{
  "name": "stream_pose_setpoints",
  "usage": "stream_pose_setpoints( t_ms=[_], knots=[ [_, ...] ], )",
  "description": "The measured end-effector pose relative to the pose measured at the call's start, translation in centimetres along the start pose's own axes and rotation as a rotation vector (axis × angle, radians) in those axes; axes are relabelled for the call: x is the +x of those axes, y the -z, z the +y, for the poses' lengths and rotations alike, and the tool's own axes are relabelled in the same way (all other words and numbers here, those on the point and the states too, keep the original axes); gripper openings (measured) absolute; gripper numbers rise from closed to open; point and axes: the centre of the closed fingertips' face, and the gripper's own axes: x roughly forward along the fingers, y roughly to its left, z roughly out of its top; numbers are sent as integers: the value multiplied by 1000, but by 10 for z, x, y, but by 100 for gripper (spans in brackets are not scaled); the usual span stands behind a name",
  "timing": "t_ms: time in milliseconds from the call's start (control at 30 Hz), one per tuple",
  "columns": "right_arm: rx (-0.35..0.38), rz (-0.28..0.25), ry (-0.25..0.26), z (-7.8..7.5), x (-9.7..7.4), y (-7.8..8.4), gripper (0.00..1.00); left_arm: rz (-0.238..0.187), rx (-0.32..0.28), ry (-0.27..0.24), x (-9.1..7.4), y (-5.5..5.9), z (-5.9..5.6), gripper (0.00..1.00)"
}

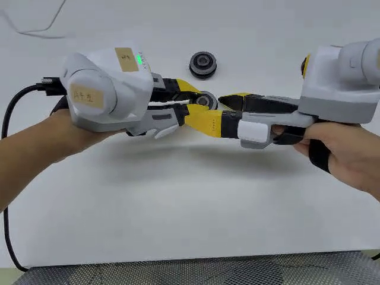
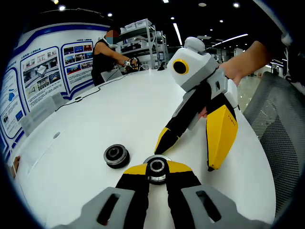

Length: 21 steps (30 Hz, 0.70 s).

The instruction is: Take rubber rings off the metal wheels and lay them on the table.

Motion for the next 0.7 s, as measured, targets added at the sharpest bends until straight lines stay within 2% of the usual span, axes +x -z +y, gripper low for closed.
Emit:
stream_pose_setpoints(
  t_ms=[700],
  knots=[
    [59,-1,-17,2,-4,0,60,1,0,3,1,-1,-3,14]
  ],
)
